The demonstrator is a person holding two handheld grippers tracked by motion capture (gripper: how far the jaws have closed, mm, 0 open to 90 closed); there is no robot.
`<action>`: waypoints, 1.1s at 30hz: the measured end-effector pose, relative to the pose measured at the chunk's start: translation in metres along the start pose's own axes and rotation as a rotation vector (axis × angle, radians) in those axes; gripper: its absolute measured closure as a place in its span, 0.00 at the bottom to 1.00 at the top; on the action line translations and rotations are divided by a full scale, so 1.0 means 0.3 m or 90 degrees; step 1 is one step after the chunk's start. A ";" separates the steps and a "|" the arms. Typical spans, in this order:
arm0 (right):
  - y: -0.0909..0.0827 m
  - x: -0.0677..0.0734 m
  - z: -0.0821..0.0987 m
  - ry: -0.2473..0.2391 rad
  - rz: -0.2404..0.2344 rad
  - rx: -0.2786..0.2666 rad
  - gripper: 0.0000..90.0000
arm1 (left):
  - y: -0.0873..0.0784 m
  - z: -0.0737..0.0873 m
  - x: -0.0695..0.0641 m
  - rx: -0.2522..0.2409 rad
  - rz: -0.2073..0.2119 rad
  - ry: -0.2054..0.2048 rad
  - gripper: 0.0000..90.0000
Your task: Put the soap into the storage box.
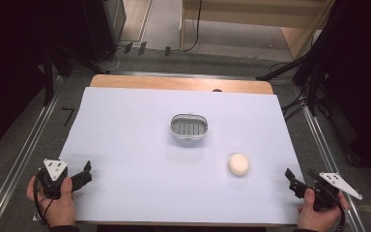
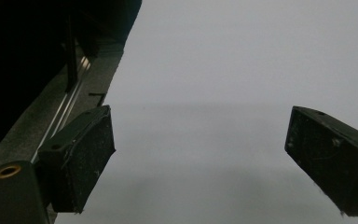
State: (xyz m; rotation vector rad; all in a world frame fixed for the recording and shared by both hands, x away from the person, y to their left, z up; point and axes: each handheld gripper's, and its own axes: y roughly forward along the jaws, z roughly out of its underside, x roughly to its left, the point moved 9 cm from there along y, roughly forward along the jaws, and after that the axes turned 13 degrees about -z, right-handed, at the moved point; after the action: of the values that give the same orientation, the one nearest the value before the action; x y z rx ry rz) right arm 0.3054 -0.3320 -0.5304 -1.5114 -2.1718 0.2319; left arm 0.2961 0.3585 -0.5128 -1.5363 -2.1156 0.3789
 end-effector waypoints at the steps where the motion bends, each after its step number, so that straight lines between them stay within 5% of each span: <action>1: 0.000 0.000 0.000 0.000 0.000 0.000 0.15 | 0.000 0.000 0.000 0.000 0.000 0.000 0.10; 5: 0.006 0.013 0.002 -0.031 0.005 0.011 0.15 | -0.002 -0.002 0.004 -0.005 0.007 -0.014 0.10; 15: 0.014 -0.004 0.004 -0.005 0.019 0.028 0.27 | -0.001 -0.002 0.004 -0.004 0.005 -0.013 0.10; 20: 0.019 0.010 0.002 -0.010 -0.007 0.036 0.30 | -0.002 -0.002 0.003 -0.005 0.008 -0.012 0.10; 26: 0.032 0.055 0.007 -0.038 -0.029 0.109 0.34 | -0.001 -0.002 0.004 -0.003 0.007 -0.013 0.10; 30: 0.034 0.093 0.014 -0.046 -0.062 0.122 0.27 | -0.002 -0.002 0.004 -0.006 0.009 -0.015 0.10; 33: 0.027 0.099 0.009 -0.050 -0.057 0.130 0.26 | -0.004 -0.003 0.005 -0.009 0.008 -0.014 0.10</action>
State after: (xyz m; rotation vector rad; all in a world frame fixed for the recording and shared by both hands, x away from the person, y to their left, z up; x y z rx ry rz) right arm 0.3028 -0.3015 -0.5273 -1.3100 -2.1956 0.4747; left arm 0.2954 0.3594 -0.5112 -1.5605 -2.1320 0.3877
